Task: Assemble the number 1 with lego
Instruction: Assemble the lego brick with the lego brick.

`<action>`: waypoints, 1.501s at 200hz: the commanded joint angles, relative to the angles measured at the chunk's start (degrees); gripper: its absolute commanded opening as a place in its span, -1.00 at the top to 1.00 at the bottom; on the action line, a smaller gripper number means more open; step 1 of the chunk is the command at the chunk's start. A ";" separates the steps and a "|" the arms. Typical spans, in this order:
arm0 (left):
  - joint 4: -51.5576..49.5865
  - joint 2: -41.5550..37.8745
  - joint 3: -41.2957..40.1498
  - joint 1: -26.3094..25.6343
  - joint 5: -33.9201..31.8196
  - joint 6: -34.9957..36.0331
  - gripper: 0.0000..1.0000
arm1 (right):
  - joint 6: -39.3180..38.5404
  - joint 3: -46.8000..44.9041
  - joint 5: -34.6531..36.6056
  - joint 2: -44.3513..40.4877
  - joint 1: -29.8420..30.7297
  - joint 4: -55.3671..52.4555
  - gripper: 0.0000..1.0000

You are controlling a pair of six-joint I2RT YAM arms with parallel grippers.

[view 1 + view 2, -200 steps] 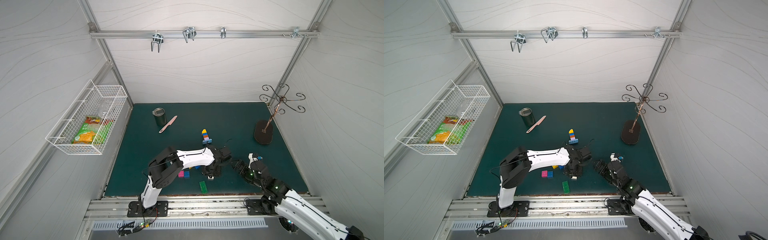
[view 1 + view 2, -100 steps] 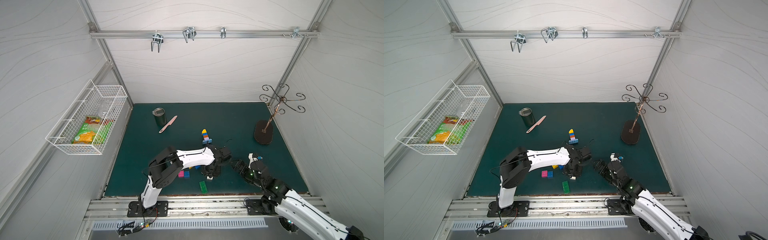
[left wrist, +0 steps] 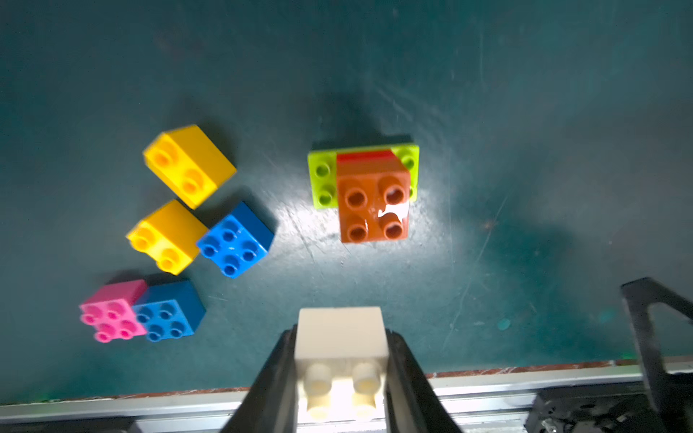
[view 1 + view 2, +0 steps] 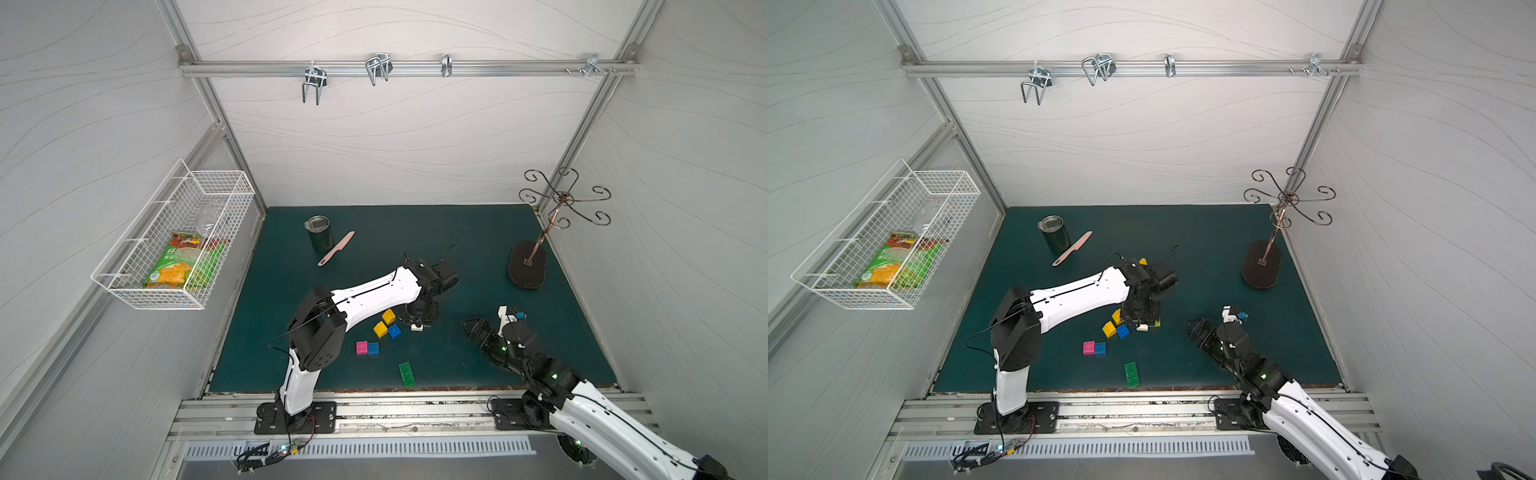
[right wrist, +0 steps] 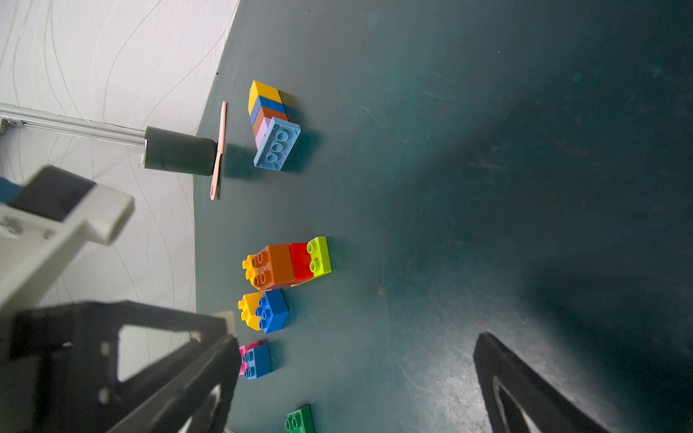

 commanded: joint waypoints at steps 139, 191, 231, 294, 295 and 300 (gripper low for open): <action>-3.88 11.82 13.89 2.93 0.78 3.24 0.69 | -1.18 -0.88 -0.46 1.63 -1.40 2.62 -0.98; -2.23 11.86 12.70 2.95 1.67 3.17 0.68 | -1.37 -1.11 -0.95 2.54 -2.02 3.70 -0.98; -0.61 11.36 11.03 2.89 2.64 2.81 0.69 | -1.41 -0.97 -1.54 3.48 -2.42 4.30 -0.98; 1.65 10.91 8.44 2.77 3.05 2.43 0.68 | -1.44 -1.21 -1.91 3.49 -2.88 4.55 -0.98; 1.66 10.94 8.44 2.79 3.07 2.39 0.68 | -1.46 -1.18 -1.94 3.49 -2.89 4.60 -0.98; 1.66 11.04 8.44 2.80 3.14 2.43 0.68 | -1.47 -1.16 -1.93 3.46 -2.89 4.66 -0.98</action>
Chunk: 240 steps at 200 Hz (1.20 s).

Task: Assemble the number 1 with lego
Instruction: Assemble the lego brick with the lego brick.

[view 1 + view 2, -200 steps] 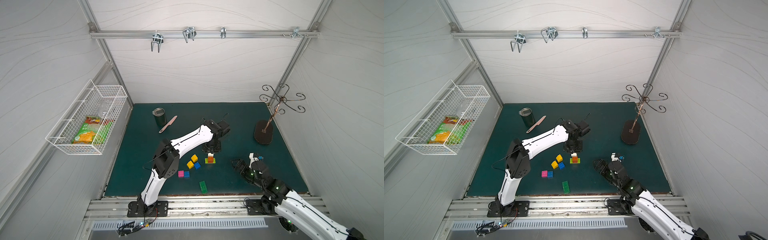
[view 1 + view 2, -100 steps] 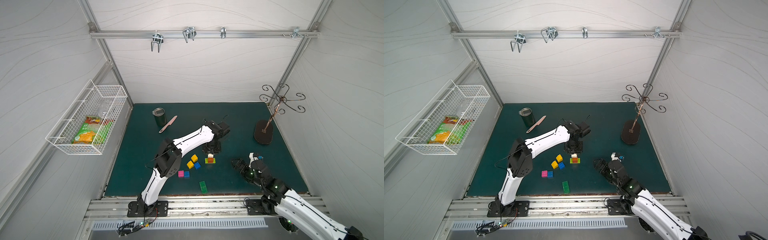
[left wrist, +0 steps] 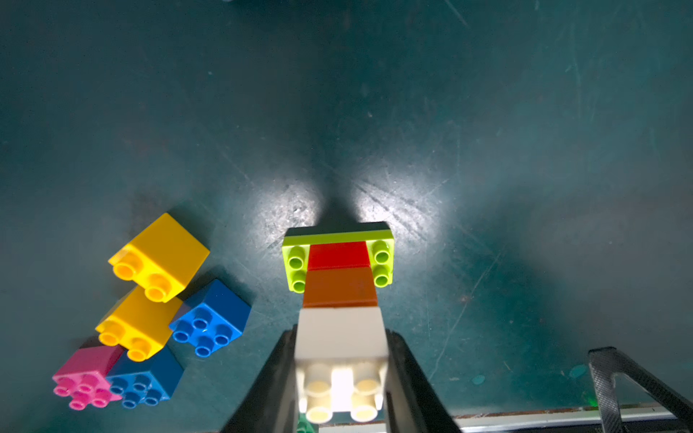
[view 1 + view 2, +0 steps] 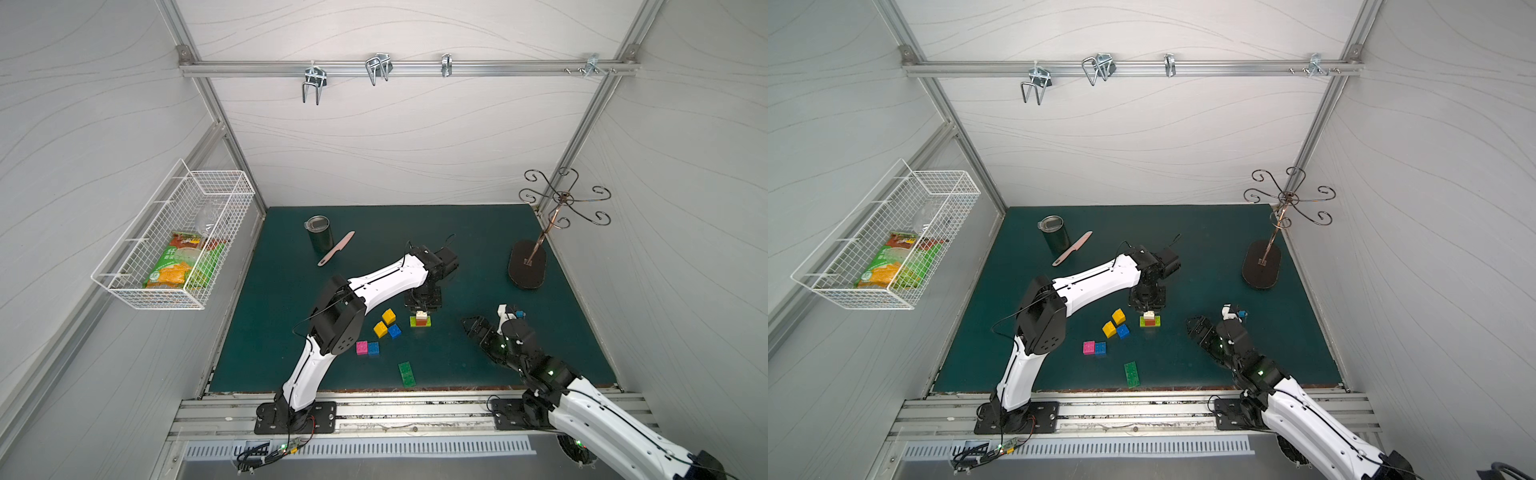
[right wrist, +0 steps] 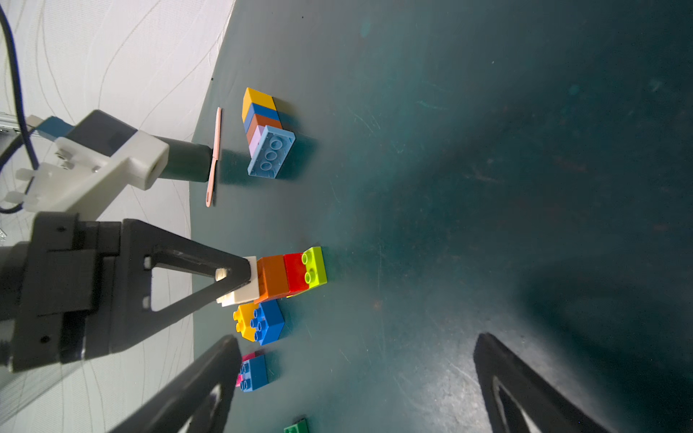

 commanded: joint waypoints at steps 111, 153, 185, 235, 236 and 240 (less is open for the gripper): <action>7.04 -0.25 -7.10 -0.86 -0.90 -1.74 0.75 | -0.42 -0.71 -0.99 -0.35 -0.91 0.67 -0.98; 9.12 0.46 -9.38 -1.26 -1.71 -1.92 0.77 | -0.42 -0.79 -1.21 -0.44 -1.17 0.66 -0.98; 11.34 0.77 -11.44 -1.31 -1.37 -1.91 0.79 | -0.41 -0.80 -1.35 -0.59 -1.26 0.50 -0.98; 12.08 0.39 -12.05 -1.41 -1.38 -1.08 0.76 | -0.68 -0.88 -1.35 -0.81 -1.44 0.66 -0.98; 12.06 0.36 -11.99 -1.41 -1.45 -1.04 0.76 | -0.72 -0.93 -1.35 -0.85 -1.44 0.70 -0.98; 11.91 0.25 -11.86 -1.42 -1.58 -0.98 0.75 | -0.73 -0.93 -1.35 -0.80 -1.44 0.78 -0.98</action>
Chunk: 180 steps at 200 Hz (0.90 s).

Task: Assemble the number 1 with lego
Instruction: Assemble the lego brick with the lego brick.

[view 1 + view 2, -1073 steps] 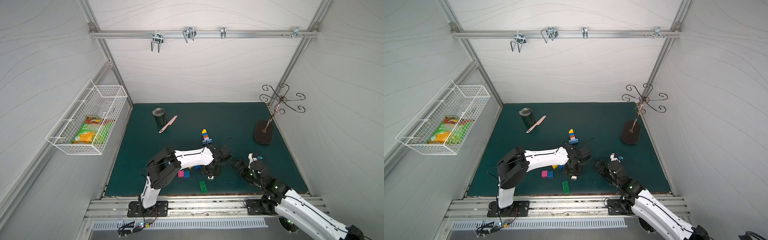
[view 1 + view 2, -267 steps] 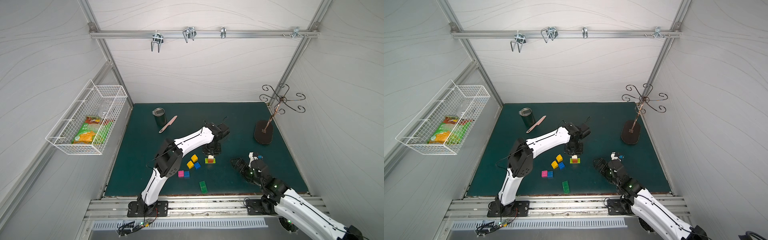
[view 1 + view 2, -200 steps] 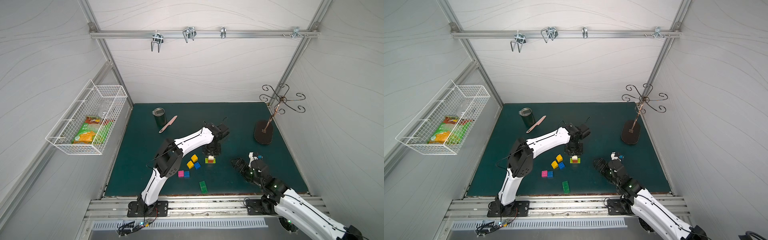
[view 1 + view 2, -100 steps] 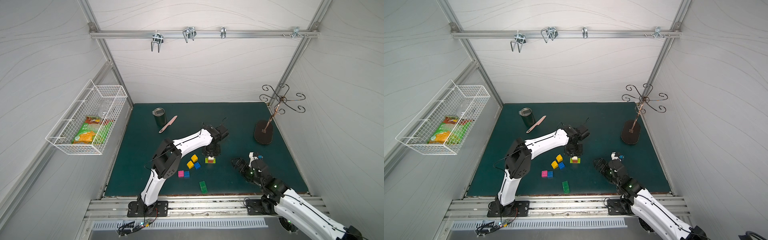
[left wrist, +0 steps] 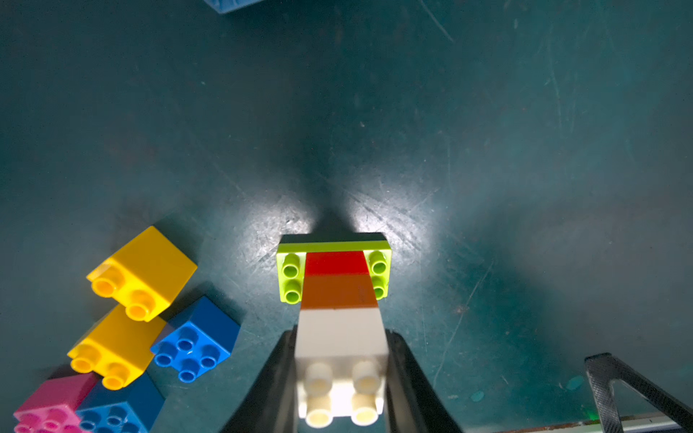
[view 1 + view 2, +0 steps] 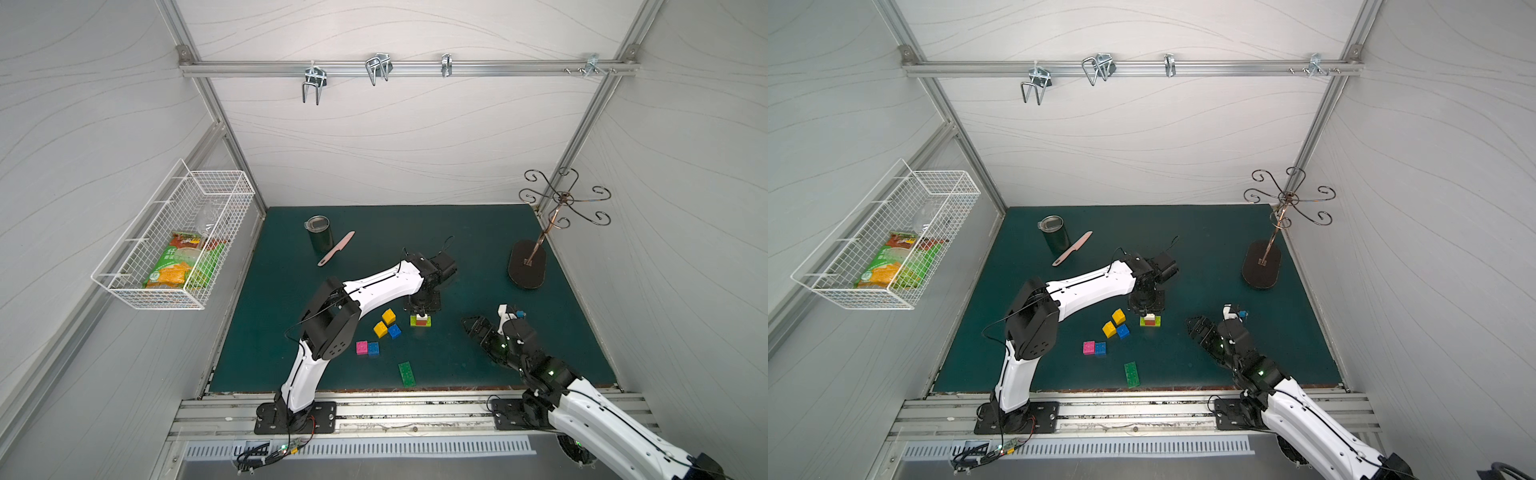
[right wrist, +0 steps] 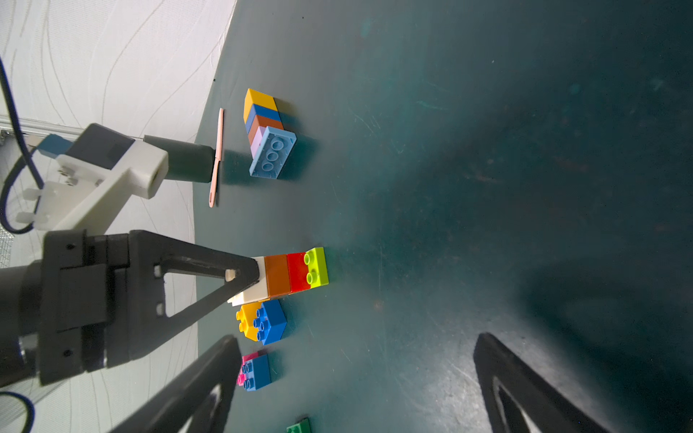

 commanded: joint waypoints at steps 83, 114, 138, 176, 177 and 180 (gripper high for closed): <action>-3.04 3.81 5.04 -1.38 -1.92 1.49 0.09 | -1.48 -0.80 0.05 -1.56 -0.34 0.03 -0.98; -6.15 3.14 10.50 -1.39 -2.57 1.52 -0.15 | -1.75 -0.80 -0.04 -1.94 -0.34 -0.34 -0.98; -8.92 2.79 14.43 -1.39 -3.53 1.50 -0.31 | -1.98 -0.53 -0.30 -1.89 -0.34 -0.45 -0.98; -11.10 -1.22 13.87 -1.32 -5.72 -0.53 -0.43 | -2.00 -0.31 -0.47 -1.79 -0.34 -0.98 -0.98; -11.06 -1.42 13.70 -1.31 -5.82 -0.66 -0.43 | -1.95 -0.29 -0.52 -1.78 -0.34 -0.97 -0.98; -11.02 -2.05 13.04 -1.32 -6.05 -1.04 -0.43 | -1.94 -0.33 -0.52 -1.79 -0.34 -0.94 -0.98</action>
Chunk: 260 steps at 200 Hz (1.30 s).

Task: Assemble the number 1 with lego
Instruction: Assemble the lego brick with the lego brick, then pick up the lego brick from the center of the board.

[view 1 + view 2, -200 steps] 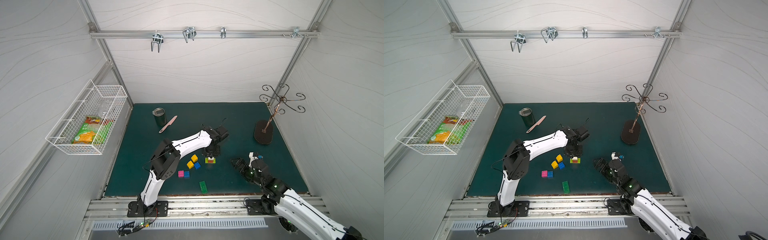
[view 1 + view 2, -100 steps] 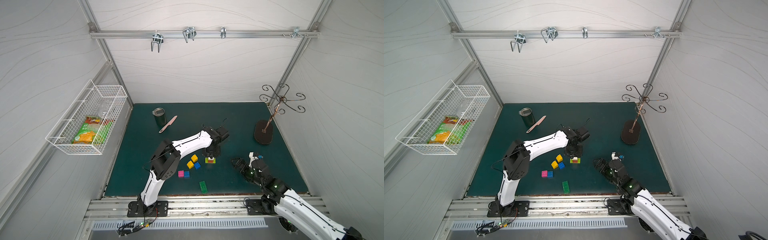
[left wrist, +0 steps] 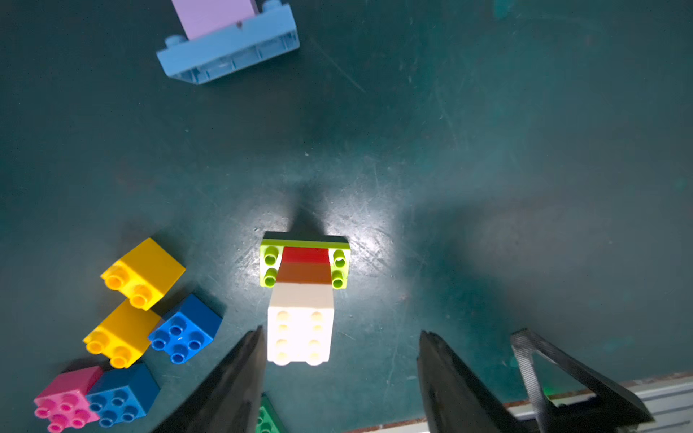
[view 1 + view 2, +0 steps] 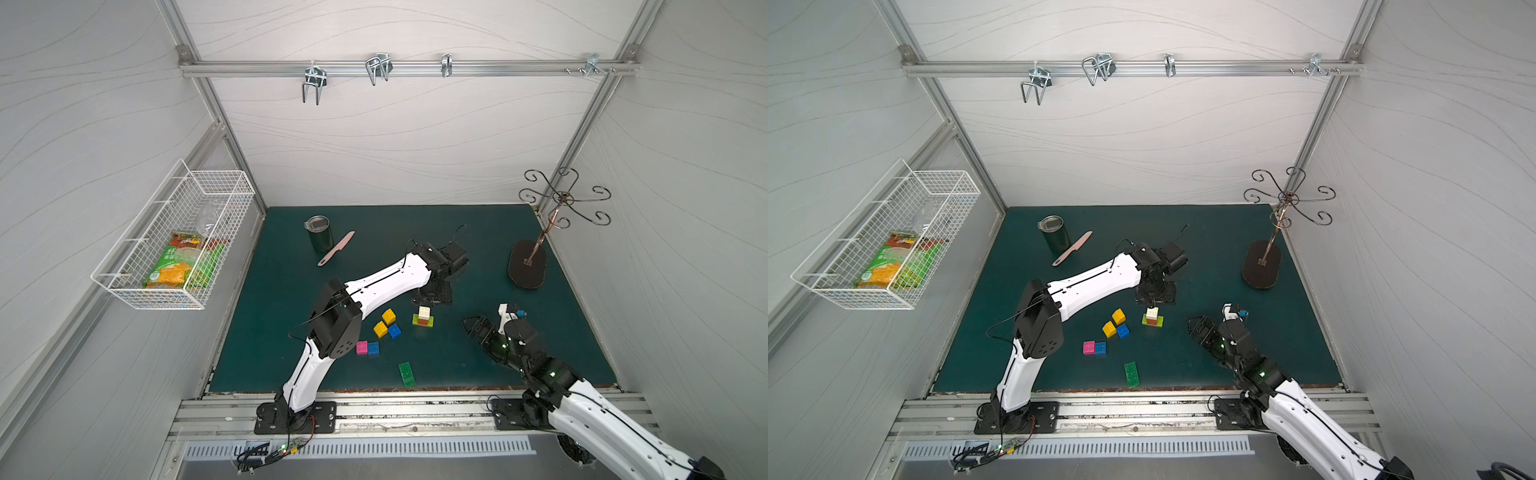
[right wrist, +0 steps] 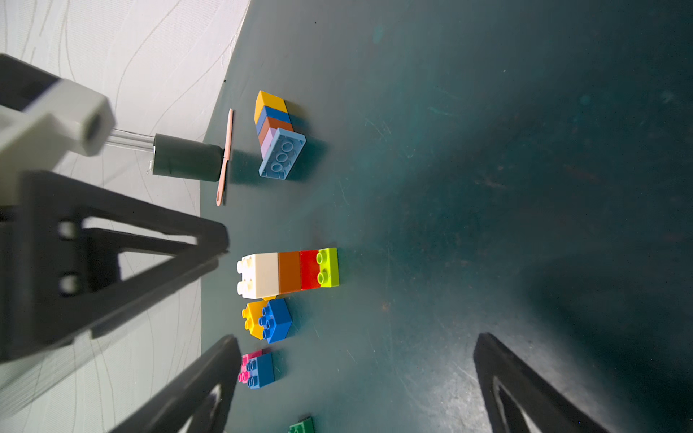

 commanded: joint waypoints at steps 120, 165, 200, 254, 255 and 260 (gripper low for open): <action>7.01 -13.28 -24.42 7.13 -6.09 -8.52 -0.44 | -0.62 -0.59 -1.02 0.68 -0.34 0.52 -0.98; 12.24 -11.65 -27.61 8.45 -4.98 -8.62 -0.42 | -0.85 -0.91 -1.31 1.61 -0.34 2.05 -0.98; 13.89 -9.50 -27.57 8.84 -4.45 -7.59 -0.44 | -0.97 -1.03 -1.46 2.63 -0.33 3.38 -0.98; 16.42 -8.59 -29.44 10.13 -3.07 -7.60 -0.44 | -1.22 -0.95 -1.91 4.86 -0.43 5.07 -0.98; 16.45 -8.59 -29.50 10.13 -3.05 -7.63 -0.44 | -1.18 -0.95 -1.87 4.93 -0.43 5.11 -0.98; 16.68 -8.59 -29.79 10.17 -2.83 -7.67 -0.44 | -1.21 -0.94 -1.92 5.24 -0.43 5.29 -0.98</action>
